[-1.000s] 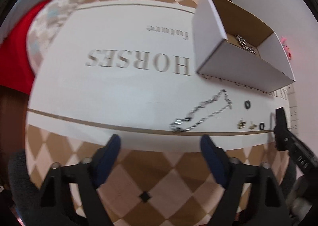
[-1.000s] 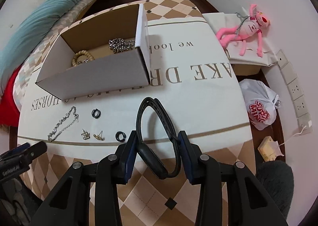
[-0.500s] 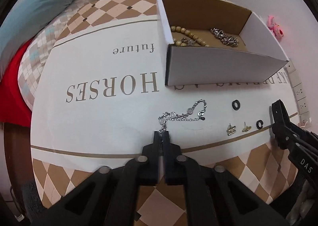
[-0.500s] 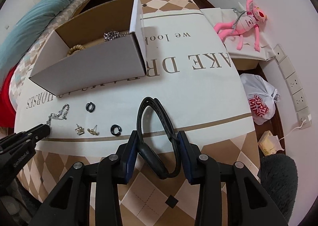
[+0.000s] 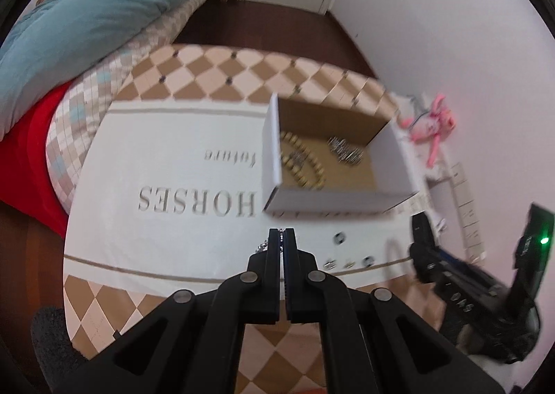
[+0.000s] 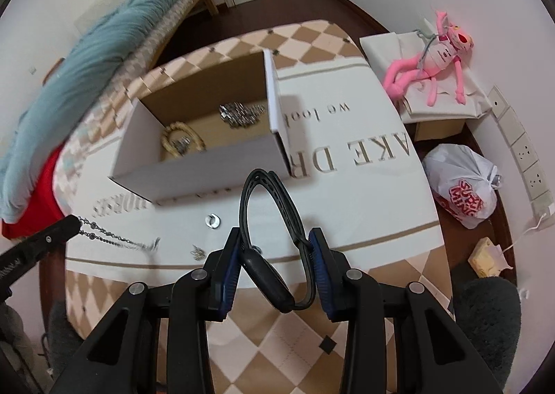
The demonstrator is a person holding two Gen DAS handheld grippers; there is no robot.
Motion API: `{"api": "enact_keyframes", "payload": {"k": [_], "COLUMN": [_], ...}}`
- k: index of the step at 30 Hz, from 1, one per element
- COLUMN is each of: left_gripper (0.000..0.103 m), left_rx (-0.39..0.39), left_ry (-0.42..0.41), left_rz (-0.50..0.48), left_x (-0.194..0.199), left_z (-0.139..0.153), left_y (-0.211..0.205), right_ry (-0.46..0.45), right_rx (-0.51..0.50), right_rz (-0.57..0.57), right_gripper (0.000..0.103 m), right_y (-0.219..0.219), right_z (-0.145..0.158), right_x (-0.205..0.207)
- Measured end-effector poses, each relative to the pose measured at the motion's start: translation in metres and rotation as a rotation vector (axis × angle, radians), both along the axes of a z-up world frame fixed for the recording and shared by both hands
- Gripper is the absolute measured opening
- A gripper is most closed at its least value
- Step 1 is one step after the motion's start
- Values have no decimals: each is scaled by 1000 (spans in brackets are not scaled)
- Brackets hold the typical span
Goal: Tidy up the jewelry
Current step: 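Drop the silver chain into the box while the right gripper drops the black watch band in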
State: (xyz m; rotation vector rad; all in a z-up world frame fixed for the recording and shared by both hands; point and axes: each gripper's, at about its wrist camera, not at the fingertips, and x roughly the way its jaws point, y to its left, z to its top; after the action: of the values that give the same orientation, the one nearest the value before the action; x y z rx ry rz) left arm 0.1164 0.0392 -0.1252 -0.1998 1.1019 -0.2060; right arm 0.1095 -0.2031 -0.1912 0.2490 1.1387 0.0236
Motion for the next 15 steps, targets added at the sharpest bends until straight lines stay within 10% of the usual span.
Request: {"api": "enact_keyframes", "payload": {"k": [8,15], "left_gripper": [0,0], "left_rx": [-78,-71], "left_ry": [-131,-147], "left_rz": [-51,-106], "left_x": [21,73], "left_z": [77,89], "left_y": [-12,-33], "right_ry": [-87,-98], "right_rx": [80,59], "right_rz": [32,93], "right_gripper": [40,40], "right_y": [2,4], "right_z": [59,83], "right_x": [19,77]}}
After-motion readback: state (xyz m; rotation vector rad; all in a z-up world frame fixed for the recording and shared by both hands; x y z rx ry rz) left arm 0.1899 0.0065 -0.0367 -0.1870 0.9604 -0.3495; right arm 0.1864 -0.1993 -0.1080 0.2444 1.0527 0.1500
